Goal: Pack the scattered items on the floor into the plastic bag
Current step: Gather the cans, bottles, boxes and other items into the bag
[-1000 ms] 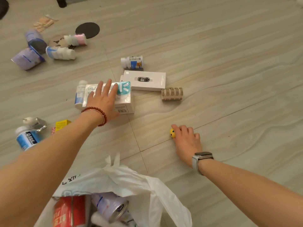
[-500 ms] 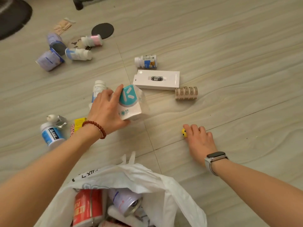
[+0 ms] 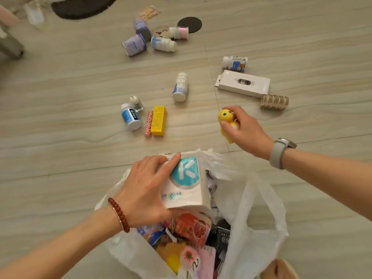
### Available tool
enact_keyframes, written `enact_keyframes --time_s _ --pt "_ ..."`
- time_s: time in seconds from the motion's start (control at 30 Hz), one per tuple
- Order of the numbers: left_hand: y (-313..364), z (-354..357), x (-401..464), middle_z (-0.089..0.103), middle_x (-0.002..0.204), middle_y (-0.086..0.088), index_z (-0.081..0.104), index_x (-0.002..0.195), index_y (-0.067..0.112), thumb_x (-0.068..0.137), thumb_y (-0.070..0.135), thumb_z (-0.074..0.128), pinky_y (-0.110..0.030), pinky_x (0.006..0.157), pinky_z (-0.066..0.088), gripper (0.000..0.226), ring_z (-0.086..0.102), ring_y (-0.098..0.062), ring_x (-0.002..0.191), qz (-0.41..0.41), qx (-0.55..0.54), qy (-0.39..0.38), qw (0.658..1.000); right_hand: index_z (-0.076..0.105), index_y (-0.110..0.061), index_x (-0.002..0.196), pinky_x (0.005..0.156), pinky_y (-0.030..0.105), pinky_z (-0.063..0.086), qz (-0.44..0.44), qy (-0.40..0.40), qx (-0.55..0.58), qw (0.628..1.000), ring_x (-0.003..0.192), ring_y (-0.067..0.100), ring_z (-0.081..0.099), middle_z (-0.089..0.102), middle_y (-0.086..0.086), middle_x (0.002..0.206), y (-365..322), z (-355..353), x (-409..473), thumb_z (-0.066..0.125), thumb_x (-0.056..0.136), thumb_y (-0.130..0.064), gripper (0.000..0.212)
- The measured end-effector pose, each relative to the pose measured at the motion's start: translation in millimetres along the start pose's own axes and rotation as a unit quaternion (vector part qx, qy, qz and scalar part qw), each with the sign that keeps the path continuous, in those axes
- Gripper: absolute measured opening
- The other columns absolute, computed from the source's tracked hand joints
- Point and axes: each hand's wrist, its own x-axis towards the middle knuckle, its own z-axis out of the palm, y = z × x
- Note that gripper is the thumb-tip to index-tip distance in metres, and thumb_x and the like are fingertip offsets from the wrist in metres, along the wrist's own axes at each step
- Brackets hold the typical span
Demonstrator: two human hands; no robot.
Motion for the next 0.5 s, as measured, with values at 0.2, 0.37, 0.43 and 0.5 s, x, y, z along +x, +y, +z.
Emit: enact_keyframes --time_s 0.2,0.37,0.43,0.5 --pt "1 22 -47 0.054 0.112 -0.007 0.034 0.137 0.02 0.051 0.061 0.065 -0.03 0.089 0.034 0.1 0.047 -0.02 0.102 0.032 0.042 -0.023 0.998 0.049 -0.024 0.112 0.076 0.032 0.046 -0.141 -0.251 -0.103 0.952 0.082 0.016 0.055 0.061 -0.005 0.095 -39 34 -71 0.041 0.074 -0.047 0.045" --pt "4 36 -66 0.049 0.116 -0.004 0.036 0.136 0.018 0.054 0.064 0.059 -0.029 0.09 0.032 0.097 0.048 -0.02 0.104 0.029 0.021 -0.013 0.999 0.059 -0.018 0.114 0.072 0.02 0.048 -0.132 -0.307 -0.184 0.924 0.086 0.014 0.058 0.059 -0.002 0.104 -23 31 -83 0.048 0.085 -0.034 0.034" --pt "4 41 -69 0.045 0.116 -0.003 0.035 0.136 0.017 0.054 0.062 0.059 -0.029 0.089 0.031 0.096 0.046 -0.02 0.103 0.032 0.025 -0.009 0.999 0.062 -0.016 0.113 0.078 0.027 0.053 -0.151 -0.262 -0.178 0.937 0.089 0.015 0.061 0.06 0.0 0.108 -17 28 -85 0.043 0.084 -0.036 0.041" --pt "5 43 -68 0.048 0.114 -0.005 0.036 0.135 0.017 0.057 0.061 0.053 -0.031 0.089 0.034 0.091 0.045 -0.02 0.103 0.036 0.034 0.001 0.999 0.058 -0.014 0.119 0.082 0.034 0.052 -0.163 -0.169 -0.228 0.945 0.1 0.022 0.059 0.061 0.005 0.112 -8 24 -84 0.037 0.082 -0.043 0.052"
